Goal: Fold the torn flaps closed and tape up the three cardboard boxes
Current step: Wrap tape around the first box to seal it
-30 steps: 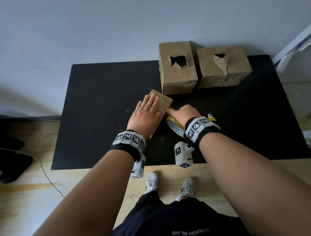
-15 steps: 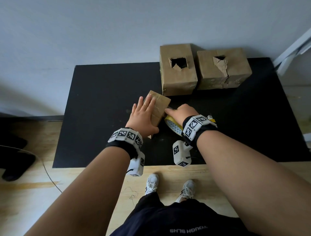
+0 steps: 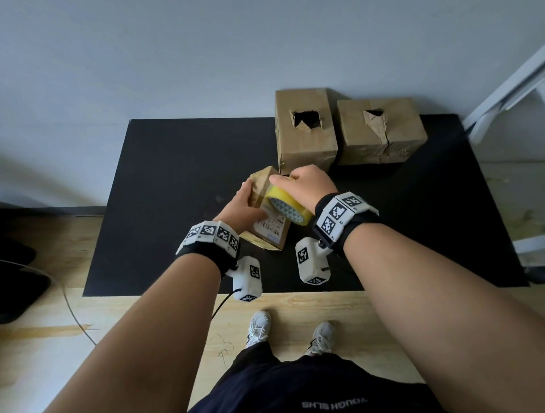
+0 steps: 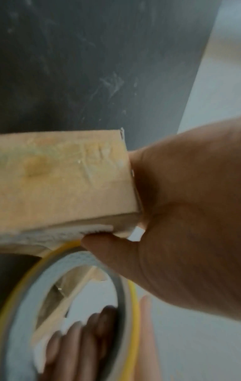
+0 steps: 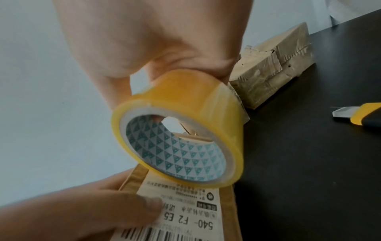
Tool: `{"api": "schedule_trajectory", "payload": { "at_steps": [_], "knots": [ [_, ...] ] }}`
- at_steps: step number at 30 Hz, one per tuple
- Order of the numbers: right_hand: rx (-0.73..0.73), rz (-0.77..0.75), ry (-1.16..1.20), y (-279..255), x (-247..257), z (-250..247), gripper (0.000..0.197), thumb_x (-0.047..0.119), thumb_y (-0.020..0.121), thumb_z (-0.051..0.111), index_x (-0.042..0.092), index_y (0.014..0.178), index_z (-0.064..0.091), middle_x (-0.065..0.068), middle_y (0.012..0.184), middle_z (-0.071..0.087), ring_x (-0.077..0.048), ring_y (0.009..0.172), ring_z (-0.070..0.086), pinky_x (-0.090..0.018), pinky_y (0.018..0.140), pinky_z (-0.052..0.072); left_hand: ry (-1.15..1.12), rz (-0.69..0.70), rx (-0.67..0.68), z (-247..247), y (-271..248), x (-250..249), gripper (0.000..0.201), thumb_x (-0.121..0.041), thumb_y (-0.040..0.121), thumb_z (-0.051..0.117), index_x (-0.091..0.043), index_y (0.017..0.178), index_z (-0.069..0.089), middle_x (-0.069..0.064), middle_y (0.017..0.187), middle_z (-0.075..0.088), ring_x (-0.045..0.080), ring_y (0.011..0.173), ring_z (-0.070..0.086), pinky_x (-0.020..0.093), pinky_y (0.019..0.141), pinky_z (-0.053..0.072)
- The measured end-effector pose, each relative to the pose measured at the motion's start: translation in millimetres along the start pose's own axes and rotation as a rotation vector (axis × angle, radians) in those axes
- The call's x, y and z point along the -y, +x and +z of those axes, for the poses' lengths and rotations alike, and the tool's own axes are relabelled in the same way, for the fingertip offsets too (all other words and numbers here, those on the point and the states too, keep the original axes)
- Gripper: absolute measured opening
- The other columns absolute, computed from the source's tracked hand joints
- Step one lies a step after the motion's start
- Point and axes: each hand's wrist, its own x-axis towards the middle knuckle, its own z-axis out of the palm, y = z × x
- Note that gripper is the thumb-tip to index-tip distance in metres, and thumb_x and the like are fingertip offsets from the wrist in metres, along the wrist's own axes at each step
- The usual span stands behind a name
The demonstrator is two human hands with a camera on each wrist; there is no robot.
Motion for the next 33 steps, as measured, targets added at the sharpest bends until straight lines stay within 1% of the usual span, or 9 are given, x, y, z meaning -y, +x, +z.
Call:
{"api": "schedule_trajectory", "payload": {
  "at_steps": [2,7,11,14,18,21,24,28,33],
  "knots": [
    [0.024,0.004,0.048,-3.1,-0.6,1.4,0.047,0.055,0.088,0.056,0.015,0.065,0.058,-0.001,0.067,0.061,-0.019,0.065,0.061,-0.032,0.062,0.046,0.061,0.019,-0.030,4.8,-1.2,1.7,0.106,-0.017,0.081,0.073,-0.032,0.155,-0.002,0.001,0.160,0.020,0.023,0.135,0.041,0.043,0.103,0.046],
    [0.032,0.045,0.089,-4.7,-13.5,1.9,0.042,0.057,0.087,0.057,0.018,0.071,0.066,-0.003,0.074,0.068,-0.021,0.074,0.067,-0.034,0.069,0.052,0.083,0.002,-0.077,11.2,0.3,2.0,0.105,-0.022,0.081,0.072,-0.037,0.153,-0.001,-0.011,0.159,0.012,0.027,0.136,0.037,0.049,0.105,0.043],
    [0.080,0.173,-0.155,-9.5,-37.0,1.4,0.052,0.068,0.080,0.059,0.017,0.082,0.066,-0.002,0.080,0.067,-0.021,0.073,0.067,-0.034,0.073,0.055,0.061,0.002,-0.035,12.9,1.7,-1.2,0.102,-0.016,0.081,0.071,-0.042,0.152,0.002,-0.010,0.155,0.020,0.026,0.126,0.048,0.048,0.096,0.051],
    [0.086,0.215,-0.127,-14.6,-50.7,4.1,0.060,0.074,0.078,0.056,0.017,0.086,0.069,-0.002,0.082,0.069,-0.020,0.075,0.068,-0.037,0.077,0.056,0.067,0.007,-0.025,12.8,4.8,-4.6,0.099,-0.013,0.082,0.069,-0.043,0.152,0.006,-0.007,0.154,0.026,0.023,0.121,0.054,0.046,0.093,0.053],
    [0.025,0.128,0.027,-16.7,-53.0,1.9,0.050,0.063,0.087,0.054,0.016,0.081,0.069,-0.003,0.080,0.069,-0.020,0.078,0.067,-0.037,0.078,0.055,0.015,-0.051,-0.038,5.2,8.6,-3.3,0.093,-0.010,0.087,0.066,-0.038,0.154,0.007,0.004,0.146,0.042,0.020,0.110,0.061,0.036,0.085,0.057],
    [0.003,0.108,0.131,-19.4,-57.6,3.0,0.043,0.052,0.090,0.056,0.012,0.087,0.070,-0.006,0.085,0.068,-0.022,0.084,0.065,-0.039,0.080,0.051,0.025,-0.062,-0.047,0.6,10.1,-3.6,0.092,-0.011,0.088,0.066,-0.037,0.154,0.007,0.005,0.141,0.046,0.020,0.108,0.063,0.038,0.086,0.056],
    [0.001,0.098,0.101,-21.8,-63.6,7.9,0.044,0.053,0.090,0.056,0.011,0.081,0.067,-0.006,0.080,0.066,-0.022,0.078,0.065,-0.037,0.074,0.052,0.008,-0.063,-0.044,-0.7,9.5,-3.8,0.092,-0.011,0.088,0.066,-0.036,0.154,0.006,0.005,0.137,0.050,0.020,0.104,0.064,0.035,0.080,0.057],
    [0.037,0.237,-0.190,-23.6,-71.7,13.9,0.055,0.065,0.086,0.052,0.013,0.078,0.066,-0.005,0.073,0.063,-0.022,0.066,0.061,-0.032,0.061,0.046,-0.001,-0.053,-0.039,-0.6,7.5,-6.2,0.092,-0.011,0.089,0.065,-0.037,0.154,0.006,0.005,0.131,0.054,0.018,0.100,0.066,0.032,0.075,0.057],
    [0.059,0.259,-0.198,-10.5,-57.4,26.4,0.054,0.067,0.086,0.050,0.015,0.082,0.064,-0.004,0.078,0.064,-0.022,0.070,0.063,-0.033,0.065,0.050,0.117,-0.034,-0.129,-1.8,1.9,-2.2,0.079,-0.024,0.094,0.060,-0.031,0.155,0.010,-0.002,0.122,0.062,0.010,0.093,0.066,0.029,0.075,0.056]
  ]
}}
